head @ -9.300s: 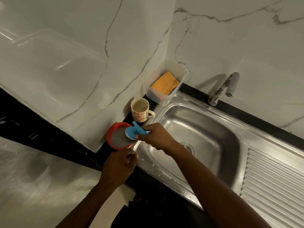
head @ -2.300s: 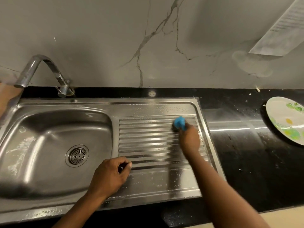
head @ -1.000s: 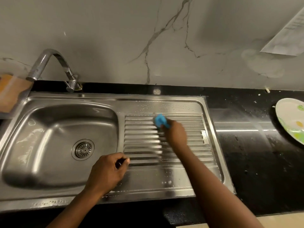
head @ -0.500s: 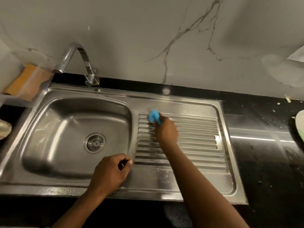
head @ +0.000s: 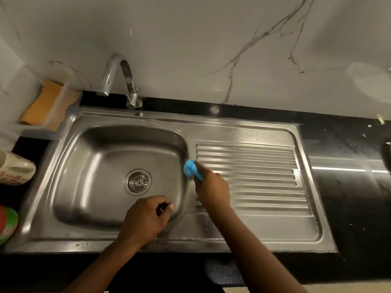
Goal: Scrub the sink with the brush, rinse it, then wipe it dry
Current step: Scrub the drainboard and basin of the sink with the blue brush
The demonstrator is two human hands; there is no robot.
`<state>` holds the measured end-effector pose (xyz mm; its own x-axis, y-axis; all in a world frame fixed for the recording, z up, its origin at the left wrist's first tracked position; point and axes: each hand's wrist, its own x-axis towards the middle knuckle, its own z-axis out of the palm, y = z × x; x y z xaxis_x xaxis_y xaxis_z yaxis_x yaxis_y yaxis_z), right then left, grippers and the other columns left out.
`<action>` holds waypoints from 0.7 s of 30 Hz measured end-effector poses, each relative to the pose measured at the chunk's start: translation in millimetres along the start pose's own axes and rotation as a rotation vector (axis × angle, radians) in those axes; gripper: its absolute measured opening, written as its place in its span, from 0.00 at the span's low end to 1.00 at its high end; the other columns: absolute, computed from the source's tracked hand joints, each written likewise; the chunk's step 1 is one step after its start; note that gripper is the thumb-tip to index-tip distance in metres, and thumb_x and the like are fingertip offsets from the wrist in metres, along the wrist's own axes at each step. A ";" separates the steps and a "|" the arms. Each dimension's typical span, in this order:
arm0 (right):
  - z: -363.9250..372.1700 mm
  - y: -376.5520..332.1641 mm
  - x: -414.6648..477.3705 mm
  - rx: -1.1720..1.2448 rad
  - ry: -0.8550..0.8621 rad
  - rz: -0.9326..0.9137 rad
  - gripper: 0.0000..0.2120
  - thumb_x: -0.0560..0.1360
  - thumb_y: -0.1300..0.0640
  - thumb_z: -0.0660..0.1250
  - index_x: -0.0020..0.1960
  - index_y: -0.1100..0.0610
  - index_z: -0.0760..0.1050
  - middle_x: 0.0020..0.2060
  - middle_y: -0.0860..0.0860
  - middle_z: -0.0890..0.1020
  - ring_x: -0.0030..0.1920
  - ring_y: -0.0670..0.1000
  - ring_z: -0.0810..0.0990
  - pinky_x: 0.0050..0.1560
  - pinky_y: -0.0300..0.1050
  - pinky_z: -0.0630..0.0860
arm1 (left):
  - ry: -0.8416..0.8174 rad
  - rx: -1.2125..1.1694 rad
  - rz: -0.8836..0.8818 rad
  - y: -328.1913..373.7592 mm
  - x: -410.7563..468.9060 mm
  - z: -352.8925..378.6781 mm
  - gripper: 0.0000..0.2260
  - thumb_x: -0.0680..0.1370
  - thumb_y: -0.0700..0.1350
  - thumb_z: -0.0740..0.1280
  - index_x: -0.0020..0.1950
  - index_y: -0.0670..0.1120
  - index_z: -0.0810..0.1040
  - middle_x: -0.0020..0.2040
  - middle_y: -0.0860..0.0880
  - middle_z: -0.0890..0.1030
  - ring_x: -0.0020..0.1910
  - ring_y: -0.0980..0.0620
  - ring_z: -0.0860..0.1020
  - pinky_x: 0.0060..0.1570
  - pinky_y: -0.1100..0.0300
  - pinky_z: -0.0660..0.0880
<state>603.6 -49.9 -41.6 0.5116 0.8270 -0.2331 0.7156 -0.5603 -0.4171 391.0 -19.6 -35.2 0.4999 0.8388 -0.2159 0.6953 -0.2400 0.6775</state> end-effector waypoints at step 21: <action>23.0 -87.7 137.2 0.290 0.295 0.325 0.14 0.82 0.55 0.66 0.67 0.51 0.78 0.54 0.52 0.85 0.52 0.53 0.84 0.47 0.44 0.75 | -0.052 -0.071 0.009 -78.6 23.2 -72.8 0.02 0.78 0.53 0.72 0.47 0.58 0.84 0.39 0.64 0.83 0.39 0.61 0.81 0.39 0.60 0.80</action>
<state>600.1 113.7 -57.2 0.8272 0.5410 -0.1515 0.3580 -0.7154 -0.6000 310.4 54.3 -42.2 0.5336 0.8096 -0.2445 0.6528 -0.2105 0.7276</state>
